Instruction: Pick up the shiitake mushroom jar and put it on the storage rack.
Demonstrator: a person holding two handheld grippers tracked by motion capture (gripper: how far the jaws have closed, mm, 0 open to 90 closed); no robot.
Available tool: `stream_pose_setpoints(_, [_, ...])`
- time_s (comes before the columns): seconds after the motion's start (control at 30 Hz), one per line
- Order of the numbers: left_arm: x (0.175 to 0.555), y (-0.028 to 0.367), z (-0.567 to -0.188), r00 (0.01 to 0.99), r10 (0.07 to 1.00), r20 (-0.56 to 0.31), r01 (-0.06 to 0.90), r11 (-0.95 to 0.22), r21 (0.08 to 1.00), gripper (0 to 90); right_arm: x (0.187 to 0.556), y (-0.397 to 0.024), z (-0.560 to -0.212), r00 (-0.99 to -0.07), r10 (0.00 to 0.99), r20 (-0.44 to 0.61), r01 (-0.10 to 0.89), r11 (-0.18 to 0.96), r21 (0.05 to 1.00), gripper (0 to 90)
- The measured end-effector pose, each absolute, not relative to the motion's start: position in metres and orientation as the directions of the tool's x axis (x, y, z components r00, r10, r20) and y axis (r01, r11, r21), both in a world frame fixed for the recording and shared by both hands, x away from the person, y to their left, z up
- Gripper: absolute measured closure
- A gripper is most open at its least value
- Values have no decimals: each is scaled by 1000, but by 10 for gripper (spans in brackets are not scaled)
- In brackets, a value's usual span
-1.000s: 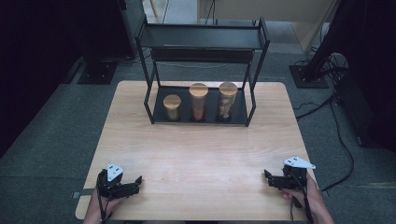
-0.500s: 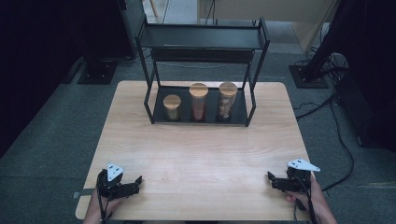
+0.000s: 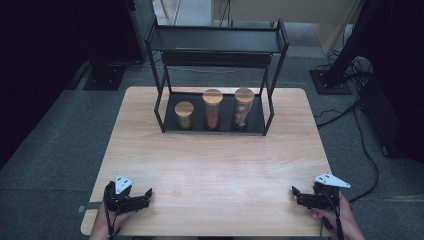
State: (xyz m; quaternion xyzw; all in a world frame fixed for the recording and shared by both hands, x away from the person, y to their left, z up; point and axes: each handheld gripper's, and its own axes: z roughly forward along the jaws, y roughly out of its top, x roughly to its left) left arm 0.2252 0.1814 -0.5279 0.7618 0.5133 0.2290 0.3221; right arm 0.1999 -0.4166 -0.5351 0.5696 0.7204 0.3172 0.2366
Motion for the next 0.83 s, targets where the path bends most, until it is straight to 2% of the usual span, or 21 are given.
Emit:
stream_pose_setpoints(0.5, [225, 181, -528, 360, 933, 18, 637, -260, 726, 46, 195, -421, -535, -232, 972, 27, 671, 140, 728, 16])
stream_pose_setpoints(0.83, [224, 180, -528, 392, 920, 19, 620, -279, 733, 46, 195, -424, -535, -236, 970, 56, 669, 120, 733, 13])
